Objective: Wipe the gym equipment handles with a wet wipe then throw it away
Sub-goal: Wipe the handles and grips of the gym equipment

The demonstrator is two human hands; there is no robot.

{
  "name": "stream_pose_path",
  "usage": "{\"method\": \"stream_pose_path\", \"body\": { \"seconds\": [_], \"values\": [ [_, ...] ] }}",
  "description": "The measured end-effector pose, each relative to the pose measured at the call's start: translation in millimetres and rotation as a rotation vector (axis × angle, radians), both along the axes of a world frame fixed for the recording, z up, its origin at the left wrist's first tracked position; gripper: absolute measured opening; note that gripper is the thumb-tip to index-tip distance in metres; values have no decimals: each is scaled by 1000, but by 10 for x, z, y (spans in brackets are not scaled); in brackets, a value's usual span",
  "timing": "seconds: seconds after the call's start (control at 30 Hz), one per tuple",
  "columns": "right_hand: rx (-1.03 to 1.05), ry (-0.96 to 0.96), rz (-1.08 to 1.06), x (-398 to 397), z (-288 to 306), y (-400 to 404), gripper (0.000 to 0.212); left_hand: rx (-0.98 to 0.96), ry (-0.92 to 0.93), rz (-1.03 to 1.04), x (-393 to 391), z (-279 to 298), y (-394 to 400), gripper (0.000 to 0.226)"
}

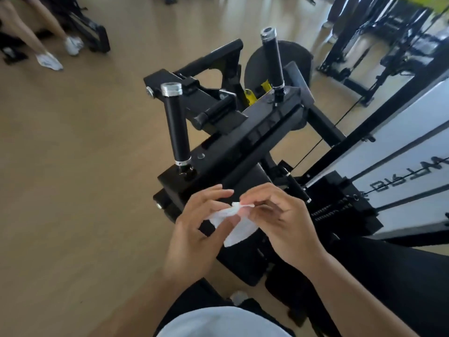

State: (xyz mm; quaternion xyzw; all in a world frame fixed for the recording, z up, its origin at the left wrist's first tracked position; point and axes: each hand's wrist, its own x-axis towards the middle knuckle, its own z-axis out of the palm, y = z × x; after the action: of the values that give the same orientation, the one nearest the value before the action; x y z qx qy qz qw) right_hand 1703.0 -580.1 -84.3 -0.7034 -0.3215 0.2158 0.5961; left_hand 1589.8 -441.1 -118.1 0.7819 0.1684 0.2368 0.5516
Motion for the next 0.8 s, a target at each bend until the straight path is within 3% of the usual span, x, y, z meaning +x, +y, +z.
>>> {"method": "stream_pose_path", "body": {
  "seconds": [0.1, 0.3, 0.43, 0.53, 0.63, 0.8],
  "values": [
    [-62, 85, -40, 52, -31, 55, 6, -126, 14, 75, 64, 2, 44, 14],
    [-76, 243, -170, 126, 4, 155, 34, -244, 60, -12, 241, 133, 125, 21],
    [-18, 543, -174, 321, 86, 143, 57, -220, 74, -29, 477, 305, 217, 20],
    [-21, 754, -99, 485, 119, 135, 49, -191, 85, -22, 650, 356, 266, 16],
    [45, 848, -125, 690, 118, 122, 43, -207, 107, -24, 844, 366, 288, 14],
    [244, 824, -432, 1238, 116, 93, 29, -112, 102, 36, 1320, 407, 278, 31]
  ]
}}
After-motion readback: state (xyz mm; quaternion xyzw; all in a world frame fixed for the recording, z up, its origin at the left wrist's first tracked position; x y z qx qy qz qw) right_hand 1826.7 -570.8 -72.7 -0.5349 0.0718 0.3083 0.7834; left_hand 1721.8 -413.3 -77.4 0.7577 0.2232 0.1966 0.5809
